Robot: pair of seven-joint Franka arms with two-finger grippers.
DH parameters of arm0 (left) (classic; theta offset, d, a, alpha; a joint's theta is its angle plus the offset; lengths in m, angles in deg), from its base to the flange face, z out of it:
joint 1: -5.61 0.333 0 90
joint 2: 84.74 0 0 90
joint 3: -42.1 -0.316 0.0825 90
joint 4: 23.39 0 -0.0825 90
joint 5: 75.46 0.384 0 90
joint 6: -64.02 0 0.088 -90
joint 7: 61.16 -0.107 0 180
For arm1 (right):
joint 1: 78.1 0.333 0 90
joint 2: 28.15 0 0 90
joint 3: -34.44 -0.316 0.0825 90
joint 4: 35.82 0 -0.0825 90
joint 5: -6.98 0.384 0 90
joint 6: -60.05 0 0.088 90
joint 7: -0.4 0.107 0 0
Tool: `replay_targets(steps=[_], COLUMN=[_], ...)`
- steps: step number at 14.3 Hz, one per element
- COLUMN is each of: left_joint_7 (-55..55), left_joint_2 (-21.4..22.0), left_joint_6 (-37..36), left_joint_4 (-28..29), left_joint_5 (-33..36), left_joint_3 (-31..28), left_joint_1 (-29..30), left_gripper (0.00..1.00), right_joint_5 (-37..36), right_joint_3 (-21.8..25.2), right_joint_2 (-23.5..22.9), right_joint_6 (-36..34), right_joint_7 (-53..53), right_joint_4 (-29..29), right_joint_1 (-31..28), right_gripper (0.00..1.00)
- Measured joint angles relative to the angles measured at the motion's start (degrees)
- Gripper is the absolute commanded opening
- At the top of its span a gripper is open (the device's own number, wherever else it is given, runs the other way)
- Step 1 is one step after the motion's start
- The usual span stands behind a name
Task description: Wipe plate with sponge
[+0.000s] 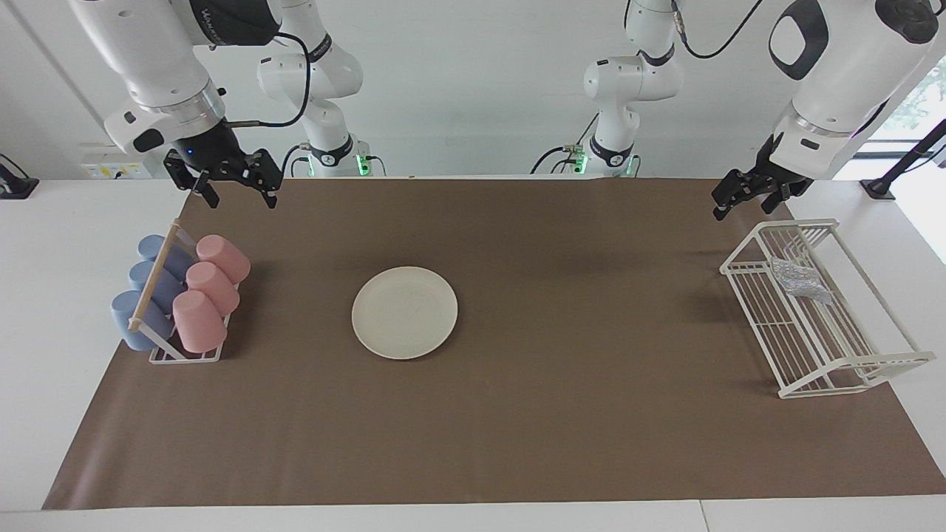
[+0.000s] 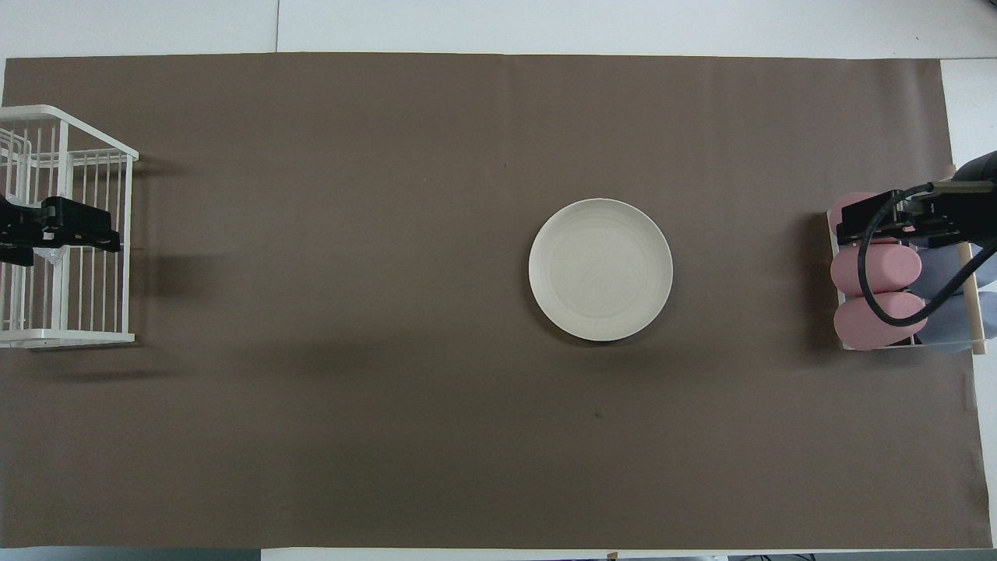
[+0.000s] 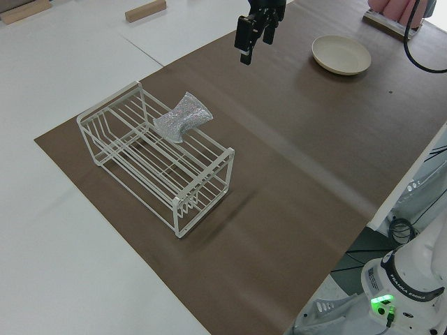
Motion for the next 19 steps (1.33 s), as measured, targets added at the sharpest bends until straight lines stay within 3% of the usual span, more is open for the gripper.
replay_targets(steps=[9, 15, 19], left_joint_7=[1.70, 10.50, 18.42], left_joint_2=[0.00, -1.30, -7.52], left_joint_6=[0.14, 1.55, 4.25], left_joint_4=[0.01, 2.06, 3.95], left_joint_5=[0.94, 19.56, 33.97], left_joint_3=[0.04, 0.61, 0.70], left_joint_1=[-0.03, -4.79, -7.73], left_gripper=[1.00, 1.00, 1.00], right_joint_5=[0.00, 0.00, 0.01], right_joint_3=[-0.04, -0.14, -0.37], right_joint_2=[0.00, 0.00, 0.00], right_joint_6=[0.00, 0.00, 0.00], right_joint_7=[0.21, 9.50, 22.94], right_joint_4=[-0.02, -0.02, -0.06], right_joint_1=[0.10, 0.19, 2.38], right_gripper=[1.00, 1.00, 1.00])
